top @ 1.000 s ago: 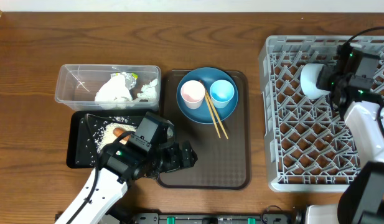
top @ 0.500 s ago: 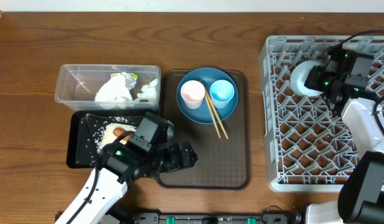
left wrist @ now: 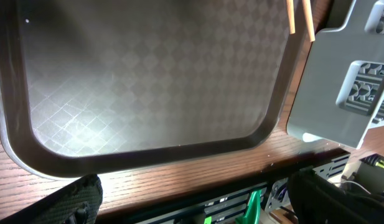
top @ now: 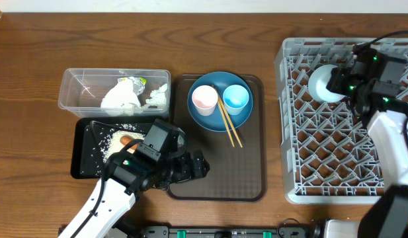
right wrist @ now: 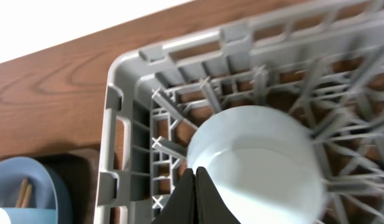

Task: Sort waste into correct bins and load items into the dishwasher rack
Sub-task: 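Release the bowl upright in the rack and raise the right gripper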

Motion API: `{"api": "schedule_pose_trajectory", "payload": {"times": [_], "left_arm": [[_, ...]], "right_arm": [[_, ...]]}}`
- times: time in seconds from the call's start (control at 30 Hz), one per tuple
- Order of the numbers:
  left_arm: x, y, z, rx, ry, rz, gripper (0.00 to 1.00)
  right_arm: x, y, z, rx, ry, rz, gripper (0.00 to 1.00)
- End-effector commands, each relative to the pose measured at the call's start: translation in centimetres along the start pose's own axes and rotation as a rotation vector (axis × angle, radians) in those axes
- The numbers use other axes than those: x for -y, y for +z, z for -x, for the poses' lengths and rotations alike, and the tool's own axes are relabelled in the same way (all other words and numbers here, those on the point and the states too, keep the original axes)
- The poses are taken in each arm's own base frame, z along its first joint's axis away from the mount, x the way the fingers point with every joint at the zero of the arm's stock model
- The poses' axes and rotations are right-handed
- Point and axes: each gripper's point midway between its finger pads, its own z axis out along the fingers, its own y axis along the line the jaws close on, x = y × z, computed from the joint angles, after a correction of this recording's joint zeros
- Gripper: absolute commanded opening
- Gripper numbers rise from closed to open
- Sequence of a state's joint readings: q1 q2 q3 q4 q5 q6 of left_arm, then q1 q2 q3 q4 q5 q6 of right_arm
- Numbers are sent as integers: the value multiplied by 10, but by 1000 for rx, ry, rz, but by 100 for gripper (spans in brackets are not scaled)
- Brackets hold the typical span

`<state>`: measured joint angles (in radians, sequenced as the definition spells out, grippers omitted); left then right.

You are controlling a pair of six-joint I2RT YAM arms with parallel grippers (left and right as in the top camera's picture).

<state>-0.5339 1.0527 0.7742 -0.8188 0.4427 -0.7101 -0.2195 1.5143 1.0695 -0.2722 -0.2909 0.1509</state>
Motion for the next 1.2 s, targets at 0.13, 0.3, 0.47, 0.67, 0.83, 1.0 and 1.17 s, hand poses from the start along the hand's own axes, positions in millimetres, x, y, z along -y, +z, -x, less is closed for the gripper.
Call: {"api": "schedule_pose_trajectory", "payload": {"times": [0.13, 0.3, 0.47, 0.67, 0.83, 1.0, 1.17], "left_arm": [[6, -6, 2, 14, 12, -17, 98], [6, -6, 2, 14, 12, -17, 98], [6, -6, 2, 14, 12, -17, 98], [6, -6, 2, 14, 12, -17, 98], [6, -5, 2, 13, 12, -17, 98], [6, -6, 2, 14, 12, -17, 98], [6, -5, 2, 13, 12, -17, 98]], "right_arm": [[21, -3, -7, -21, 21, -129, 1], [27, 8, -16, -54, 28, -142, 1], [35, 19, -24, -80, 33, -164, 1], [43, 37, -36, -113, 40, -178, 1], [48, 52, -36, -99, 36, -177, 1], [52, 64, -35, -79, 33, -175, 1], [45, 64, -25, -45, 26, -140, 1]]}}
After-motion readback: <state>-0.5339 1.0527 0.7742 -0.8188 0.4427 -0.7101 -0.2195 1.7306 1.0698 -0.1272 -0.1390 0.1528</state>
